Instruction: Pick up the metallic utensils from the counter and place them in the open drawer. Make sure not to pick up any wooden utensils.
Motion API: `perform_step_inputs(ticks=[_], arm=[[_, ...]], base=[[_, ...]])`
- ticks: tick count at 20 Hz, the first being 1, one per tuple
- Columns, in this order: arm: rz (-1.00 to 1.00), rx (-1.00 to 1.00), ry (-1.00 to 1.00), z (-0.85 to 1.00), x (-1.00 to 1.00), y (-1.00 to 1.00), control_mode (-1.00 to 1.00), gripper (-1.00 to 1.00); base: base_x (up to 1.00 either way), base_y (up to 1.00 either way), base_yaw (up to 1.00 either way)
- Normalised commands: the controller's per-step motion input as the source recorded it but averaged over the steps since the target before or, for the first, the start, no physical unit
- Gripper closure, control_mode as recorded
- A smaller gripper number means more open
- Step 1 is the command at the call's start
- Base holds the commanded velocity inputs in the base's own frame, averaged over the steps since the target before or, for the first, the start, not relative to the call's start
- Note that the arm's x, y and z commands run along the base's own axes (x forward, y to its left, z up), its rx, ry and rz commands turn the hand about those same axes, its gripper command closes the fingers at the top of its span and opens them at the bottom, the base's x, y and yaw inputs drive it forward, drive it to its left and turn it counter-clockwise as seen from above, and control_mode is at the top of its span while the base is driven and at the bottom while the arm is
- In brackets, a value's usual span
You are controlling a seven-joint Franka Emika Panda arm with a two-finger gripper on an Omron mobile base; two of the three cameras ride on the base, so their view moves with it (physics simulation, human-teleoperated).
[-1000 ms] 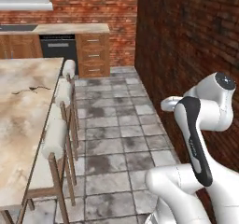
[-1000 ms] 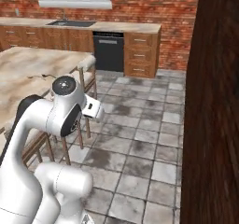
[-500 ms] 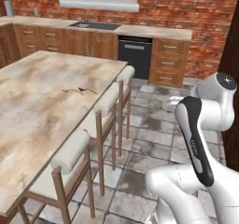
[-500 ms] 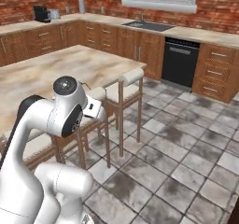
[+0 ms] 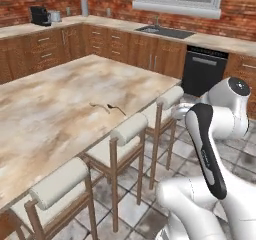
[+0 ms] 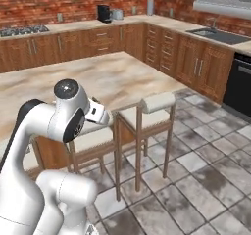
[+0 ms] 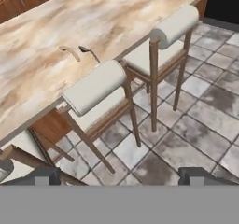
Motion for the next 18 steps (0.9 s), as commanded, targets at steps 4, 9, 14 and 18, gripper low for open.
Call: perform_step_inputs(ticks=[4, 9, 14, 18], arm=[[0.0, 0.0, 0.0, 0.0, 0.0, 0.0, 1.0, -1.0], [0.0, 0.0, 0.0, 0.0, 0.0, 0.0, 1.0, -1.0], [0.0, 0.0, 0.0, 0.0, 0.0, 0.0, 1.0, -1.0], [0.0, 0.0, 0.0, 0.0, 0.0, 0.0, 1.0, -1.0]], base=[[0.64, -0.94, 0.56], [0.71, -0.34, 0.55], [0.43, -0.08, 0.38], [0.46, -0.18, 0.35]])
